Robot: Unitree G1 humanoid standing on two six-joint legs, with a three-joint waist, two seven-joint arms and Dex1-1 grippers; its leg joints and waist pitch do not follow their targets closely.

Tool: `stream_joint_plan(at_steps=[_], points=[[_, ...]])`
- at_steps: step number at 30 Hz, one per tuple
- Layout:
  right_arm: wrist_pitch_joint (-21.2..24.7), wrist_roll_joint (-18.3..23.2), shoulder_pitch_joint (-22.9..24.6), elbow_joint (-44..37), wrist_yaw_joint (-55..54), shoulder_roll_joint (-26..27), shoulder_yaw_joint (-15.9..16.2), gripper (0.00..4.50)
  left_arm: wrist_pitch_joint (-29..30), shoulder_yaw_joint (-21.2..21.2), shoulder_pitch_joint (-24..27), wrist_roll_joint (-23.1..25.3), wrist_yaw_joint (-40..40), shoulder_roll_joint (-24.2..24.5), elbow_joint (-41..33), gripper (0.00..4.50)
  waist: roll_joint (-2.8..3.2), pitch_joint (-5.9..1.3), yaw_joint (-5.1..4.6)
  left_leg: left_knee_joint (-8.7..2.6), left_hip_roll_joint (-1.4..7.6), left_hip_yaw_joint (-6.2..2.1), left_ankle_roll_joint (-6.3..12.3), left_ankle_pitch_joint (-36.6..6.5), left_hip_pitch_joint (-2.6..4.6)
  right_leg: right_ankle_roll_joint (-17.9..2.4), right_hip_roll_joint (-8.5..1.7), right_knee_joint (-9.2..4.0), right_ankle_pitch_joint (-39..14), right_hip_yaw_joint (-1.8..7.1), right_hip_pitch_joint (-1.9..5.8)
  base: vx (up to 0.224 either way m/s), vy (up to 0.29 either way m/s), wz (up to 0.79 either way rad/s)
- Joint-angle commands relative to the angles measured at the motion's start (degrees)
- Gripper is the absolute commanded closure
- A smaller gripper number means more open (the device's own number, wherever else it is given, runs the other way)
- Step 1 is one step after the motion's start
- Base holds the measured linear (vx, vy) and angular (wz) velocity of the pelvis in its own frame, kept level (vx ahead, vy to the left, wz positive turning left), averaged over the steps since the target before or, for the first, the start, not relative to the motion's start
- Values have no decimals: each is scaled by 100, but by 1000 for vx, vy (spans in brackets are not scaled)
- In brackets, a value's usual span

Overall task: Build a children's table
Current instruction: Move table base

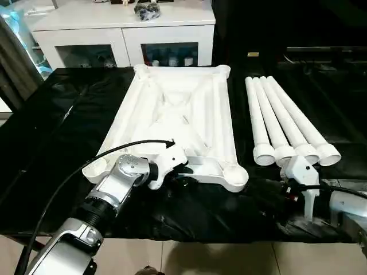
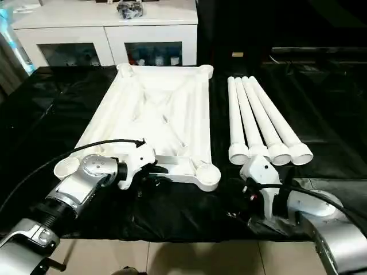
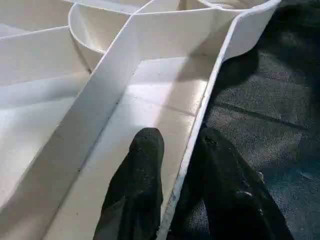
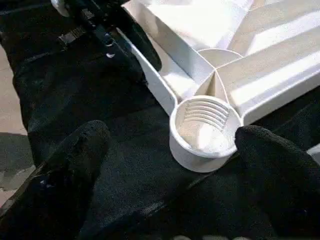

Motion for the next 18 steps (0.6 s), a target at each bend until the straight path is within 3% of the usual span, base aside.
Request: stream_joint_plan(at_steps=[1, 9, 14, 18], points=[[28, 33, -91, -95, 74, -77, 72, 0, 115, -92, -40, 175, 44, 71, 73, 356, -176, -282, -4, -387, 214, -82, 368, -1068, 81, -975, -416, -547, -1330, 201, 165, 0, 0, 0], [11, 21, -84, -139, 82, -107, 92, 0, 707, 90, 87, 166, 355, 21, -364, 365, -163, -275, -18, -403, 215, -92, 308, -1180, 75, -993, -418, -554, -1409, 200, 171, 0, 0, 0], [-30, -37, -67, -115, 22, -72, 146, 0, 1165, 127, 391, 322, 931, -136, -889, 368, -174, -290, -47, -381, 218, -92, 409, -987, 57, -1113, -411, -523, -979, 189, 195, 0, 0, 0], [-36, -82, -90, -95, -32, -43, 160, 0, 1407, 160, 594, 366, 1170, -208, -1233, 368, -180, -271, -83, -386, 198, -84, 428, -1065, 55, -1071, -401, -558, -1201, 184, 186, 0, 0, 0]])
